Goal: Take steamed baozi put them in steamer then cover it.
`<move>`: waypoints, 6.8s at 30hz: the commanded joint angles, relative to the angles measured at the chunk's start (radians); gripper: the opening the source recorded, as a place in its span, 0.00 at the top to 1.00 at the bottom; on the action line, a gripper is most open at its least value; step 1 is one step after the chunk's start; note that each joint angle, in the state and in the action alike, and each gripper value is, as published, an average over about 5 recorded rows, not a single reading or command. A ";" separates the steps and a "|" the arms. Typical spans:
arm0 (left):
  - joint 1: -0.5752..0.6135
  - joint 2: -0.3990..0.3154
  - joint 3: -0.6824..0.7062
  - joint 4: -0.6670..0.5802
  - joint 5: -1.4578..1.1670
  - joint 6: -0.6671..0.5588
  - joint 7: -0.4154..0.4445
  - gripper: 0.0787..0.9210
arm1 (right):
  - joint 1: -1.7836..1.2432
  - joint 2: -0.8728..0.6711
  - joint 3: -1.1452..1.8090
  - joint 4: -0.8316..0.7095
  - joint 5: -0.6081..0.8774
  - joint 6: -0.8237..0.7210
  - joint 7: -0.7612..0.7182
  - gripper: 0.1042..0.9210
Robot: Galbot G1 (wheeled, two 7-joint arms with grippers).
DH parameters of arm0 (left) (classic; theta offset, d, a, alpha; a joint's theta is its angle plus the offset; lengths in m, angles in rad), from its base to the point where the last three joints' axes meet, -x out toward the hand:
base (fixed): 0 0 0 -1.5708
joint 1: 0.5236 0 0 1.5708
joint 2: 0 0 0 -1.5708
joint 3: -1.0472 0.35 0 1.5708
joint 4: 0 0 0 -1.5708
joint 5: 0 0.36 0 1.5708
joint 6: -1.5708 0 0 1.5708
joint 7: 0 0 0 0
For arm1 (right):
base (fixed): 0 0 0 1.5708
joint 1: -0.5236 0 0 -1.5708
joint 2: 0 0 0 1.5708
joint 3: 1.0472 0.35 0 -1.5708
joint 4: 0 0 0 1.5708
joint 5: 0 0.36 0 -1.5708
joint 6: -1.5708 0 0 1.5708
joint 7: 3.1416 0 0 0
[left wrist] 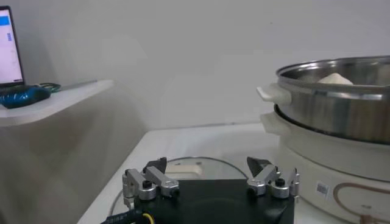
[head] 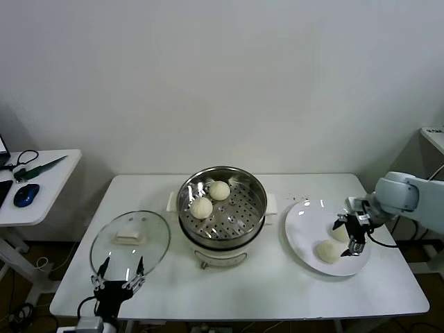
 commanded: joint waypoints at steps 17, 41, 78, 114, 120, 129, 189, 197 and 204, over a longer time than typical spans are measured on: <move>0.007 0.003 -0.005 0.000 -0.002 -0.001 -0.002 0.12 | -0.257 0.069 0.194 -0.096 -0.013 -0.066 0.056 0.12; 0.009 0.002 -0.002 -0.017 -0.001 0.006 0.002 0.12 | 0.467 0.263 -0.236 -0.053 0.076 0.213 -0.185 0.29; 0.042 0.001 -0.021 -0.035 0.002 -0.009 -0.008 0.12 | 0.163 0.822 -0.015 0.020 -0.453 0.602 -0.009 0.29; 0.037 0.000 -0.017 -0.041 -0.006 -0.001 -0.005 0.12 | 0.450 0.070 -0.287 -0.104 0.101 0.169 -0.205 0.12; 0.043 -0.012 -0.012 -0.042 0.011 -0.001 -0.003 0.12 | 0.168 0.002 -0.077 -0.223 -0.017 0.167 -0.216 0.12; 0.065 -0.030 -0.019 -0.039 0.024 -0.011 -0.004 0.12 | -0.147 0.069 0.180 -0.379 -0.154 0.189 -0.203 0.12; 0.065 -0.020 0.011 -0.063 0.033 -0.017 -0.004 0.12 | 0.615 0.477 -0.141 0.109 0.512 -0.007 -0.078 0.30; 0.067 -0.015 0.006 -0.065 0.024 -0.018 -0.005 0.12 | 0.392 0.654 -0.070 0.054 0.492 -0.075 0.036 0.30; 0.069 -0.010 -0.002 -0.063 0.014 -0.019 -0.006 0.12 | 0.253 0.718 -0.064 -0.043 0.418 -0.093 0.072 0.30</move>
